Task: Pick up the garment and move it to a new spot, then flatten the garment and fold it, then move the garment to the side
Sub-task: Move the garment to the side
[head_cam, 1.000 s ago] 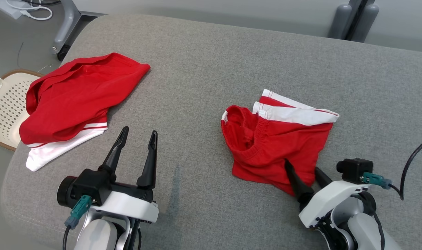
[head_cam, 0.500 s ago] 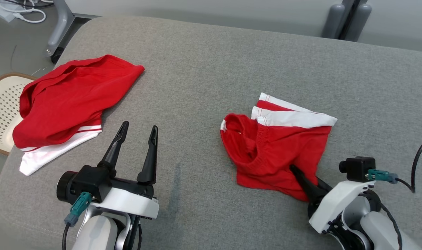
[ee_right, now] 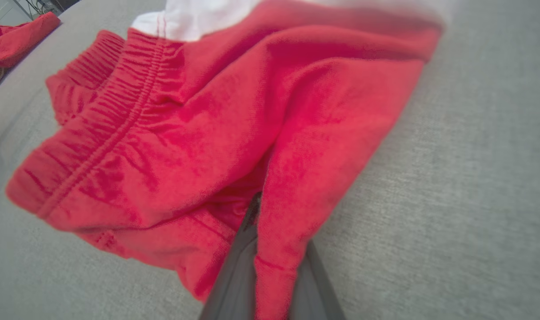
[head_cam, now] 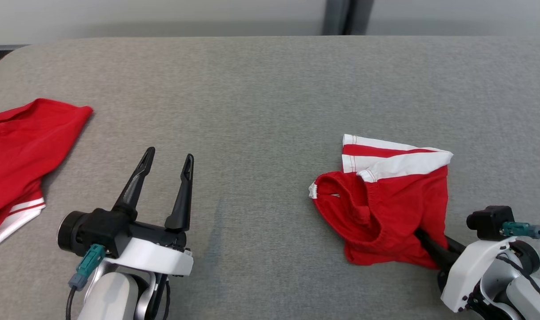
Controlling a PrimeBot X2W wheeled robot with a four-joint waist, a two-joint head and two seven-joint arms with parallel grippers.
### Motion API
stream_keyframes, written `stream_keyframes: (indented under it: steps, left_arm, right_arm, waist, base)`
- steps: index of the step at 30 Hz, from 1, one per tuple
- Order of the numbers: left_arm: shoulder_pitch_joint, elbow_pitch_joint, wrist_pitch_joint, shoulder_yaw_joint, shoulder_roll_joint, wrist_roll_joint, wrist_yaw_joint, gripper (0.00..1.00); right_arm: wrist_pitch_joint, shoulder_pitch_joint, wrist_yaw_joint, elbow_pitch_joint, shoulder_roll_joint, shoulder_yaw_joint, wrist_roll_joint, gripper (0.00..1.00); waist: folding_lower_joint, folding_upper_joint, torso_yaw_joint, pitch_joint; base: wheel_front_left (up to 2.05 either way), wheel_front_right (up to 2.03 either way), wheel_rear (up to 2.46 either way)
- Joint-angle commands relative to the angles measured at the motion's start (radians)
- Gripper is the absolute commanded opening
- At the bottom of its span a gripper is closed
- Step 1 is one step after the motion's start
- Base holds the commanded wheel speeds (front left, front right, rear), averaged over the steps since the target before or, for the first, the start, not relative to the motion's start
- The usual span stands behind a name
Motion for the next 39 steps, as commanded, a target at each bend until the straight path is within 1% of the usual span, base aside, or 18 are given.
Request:
stream_keyframes:
  steps: [1, 5, 9, 14, 19, 24, 27, 29, 35, 36, 37, 38, 39]
  left_arm:
    - [-0.018, -0.01, -0.003, 0.004, 0.012, 0.008, 0.001, 1.0]
    - [-0.038, -0.035, 0.01, 0.0, 0.028, 0.014, -0.002, 1.0]
    - [-0.059, -0.07, 0.032, -0.001, 0.049, 0.023, 0.0, 1.0]
    - [-0.101, -0.122, 0.07, -0.008, 0.079, 0.04, -0.008, 1.0]
    - [-0.139, -0.164, 0.096, -0.018, 0.1, 0.054, -0.013, 1.0]
    - [-0.168, -0.19, 0.12, -0.033, 0.112, 0.069, -0.018, 1.0]
    - [-0.177, -0.202, 0.129, -0.034, 0.125, 0.075, -0.018, 1.0]
    - [-0.182, -0.209, 0.134, -0.035, 0.131, 0.078, -0.017, 1.0]
    - [-0.19, -0.215, 0.148, -0.044, 0.143, 0.081, -0.02, 1.0]
    - [-0.193, -0.216, 0.149, -0.046, 0.144, 0.081, -0.02, 1.0]
    - [-0.193, -0.216, 0.149, -0.046, 0.144, 0.081, -0.02, 1.0]
    - [-0.198, -0.216, 0.151, -0.048, 0.147, 0.08, -0.019, 1.0]
    - [-0.199, -0.215, 0.152, -0.048, 0.149, 0.079, -0.019, 1.0]
  right_arm:
    - [0.011, -0.009, -0.006, 0.007, -0.025, 0.015, -0.014, 0.0]
    - [0.018, -0.077, -0.006, -0.01, -0.049, 0.064, -0.053, 0.0]
    - [0.024, -0.181, -0.006, -0.007, -0.073, 0.12, -0.102, 0.0]
    - [0.007, -0.329, -0.006, 0.027, -0.136, 0.168, -0.17, 0.0]
    - [-0.023, -0.432, -0.006, 0.086, -0.221, 0.16, -0.179, 0.0]
    - [-0.084, -0.499, -0.006, 0.157, -0.301, 0.142, -0.192, 0.0]
    - [-0.116, -0.532, -0.006, 0.209, -0.313, 0.127, -0.194, 0.0]
    - [-0.135, -0.556, -0.006, 0.247, -0.309, 0.113, -0.199, 0.0]
    - [-0.221, -0.607, -0.004, 0.364, -0.252, 0.058, -0.189, 0.0]
    - [-0.227, -0.61, -0.004, 0.382, -0.239, 0.056, -0.183, 0.13]
    - [-0.227, -0.61, -0.004, 0.382, -0.239, 0.056, -0.183, 0.13]
    - [-0.239, -0.623, -0.004, 0.413, -0.219, 0.047, -0.173, 0.86]
    - [-0.247, -0.627, -0.004, 0.429, -0.214, 0.04, -0.168, 1.0]
  waist:
    - [0.0, 0.0, -0.081, 0.029]
    - [0.0, 0.0, -0.153, 0.071]
    - [0.0, 0.0, -0.221, 0.132]
    - [0.0, 0.0, -0.289, 0.225]
    - [0.0, 0.0, -0.332, 0.301]
    - [0.0, 0.0, -0.359, 0.357]
    - [0.0, 0.0, -0.369, 0.379]
    - [0.0, 0.0, -0.376, 0.39]
    - [0.0, 0.0, -0.382, 0.415]
    - [0.0, 0.0, -0.382, 0.419]
    - [0.0, 0.0, -0.382, 0.419]
    - [0.0, 0.0, -0.381, 0.424]
    - [0.0, 0.0, -0.381, 0.426]
  base:
    - [0.0, 0.0, 0.0]
    - [0.0, 0.0, 0.0]
    - [0.0, 0.0, 0.0]
    - [0.0, 0.0, 0.0]
    - [0.0, 0.0, 0.0]
    - [0.0, 0.0, 0.0]
    - [0.0, 0.0, 0.0]
    - [0.0, 0.0, 0.0]
    - [0.0, 0.0, 0.0]
    - [0.0, 0.0, 0.0]
    - [0.0, 0.0, 0.0]
    - [0.0, 0.0, 0.0]
    - [0.0, 0.0, 0.0]
